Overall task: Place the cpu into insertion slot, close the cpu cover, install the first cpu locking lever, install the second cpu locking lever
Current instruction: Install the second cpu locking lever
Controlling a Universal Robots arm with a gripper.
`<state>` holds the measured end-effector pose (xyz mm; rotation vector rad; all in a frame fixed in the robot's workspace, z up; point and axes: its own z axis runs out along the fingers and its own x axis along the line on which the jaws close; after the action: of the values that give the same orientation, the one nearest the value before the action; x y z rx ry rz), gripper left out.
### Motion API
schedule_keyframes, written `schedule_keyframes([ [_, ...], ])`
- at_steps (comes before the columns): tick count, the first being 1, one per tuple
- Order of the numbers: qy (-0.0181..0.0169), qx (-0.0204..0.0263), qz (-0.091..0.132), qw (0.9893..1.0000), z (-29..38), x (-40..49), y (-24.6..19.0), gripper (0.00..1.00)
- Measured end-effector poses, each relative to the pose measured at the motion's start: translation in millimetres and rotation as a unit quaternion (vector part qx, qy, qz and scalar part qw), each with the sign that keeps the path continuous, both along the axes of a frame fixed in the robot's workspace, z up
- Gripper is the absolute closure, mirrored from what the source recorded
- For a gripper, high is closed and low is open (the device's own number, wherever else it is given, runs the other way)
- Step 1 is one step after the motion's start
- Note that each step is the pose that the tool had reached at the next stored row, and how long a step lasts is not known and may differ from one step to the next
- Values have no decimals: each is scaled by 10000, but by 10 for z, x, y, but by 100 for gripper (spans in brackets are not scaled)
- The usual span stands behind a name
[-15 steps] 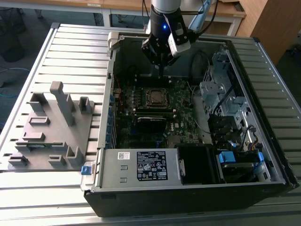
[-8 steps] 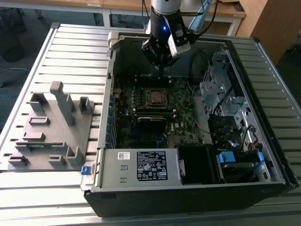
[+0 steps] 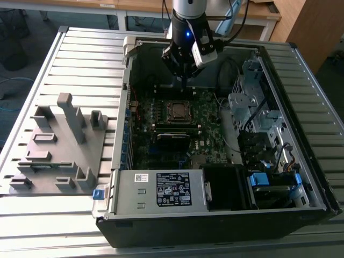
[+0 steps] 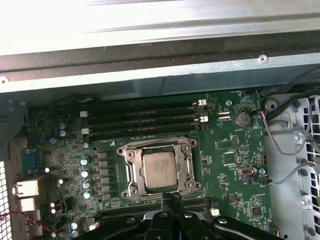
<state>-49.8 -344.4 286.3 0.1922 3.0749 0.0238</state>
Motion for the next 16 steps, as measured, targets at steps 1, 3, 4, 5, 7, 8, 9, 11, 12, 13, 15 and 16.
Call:
schedule_keyframes([
  [1,-1,1,0,10000,-2,0,-2,90],
  [3,-1,1,1,10000,-3,1,-9,90],
  [4,-1,1,0,10000,-4,0,-11,90],
  [5,-1,1,0,10000,-5,0,-13,90],
  [7,0,0,0,10000,-10,0,-17,90],
  [8,-1,1,0,10000,-16,0,-18,90],
  [9,0,0,0,10000,-22,0,-19,90],
  [11,0,0,0,10000,-31,0,-20,90],
  [12,0,-1,0,10000,-31,0,-20,90],
  [13,0,-1,0,10000,-30,0,-20,90],
  [15,0,0,0,10000,-32,0,-20,90],
  [16,-1,2,0,10000,-37,0,-19,90],
])
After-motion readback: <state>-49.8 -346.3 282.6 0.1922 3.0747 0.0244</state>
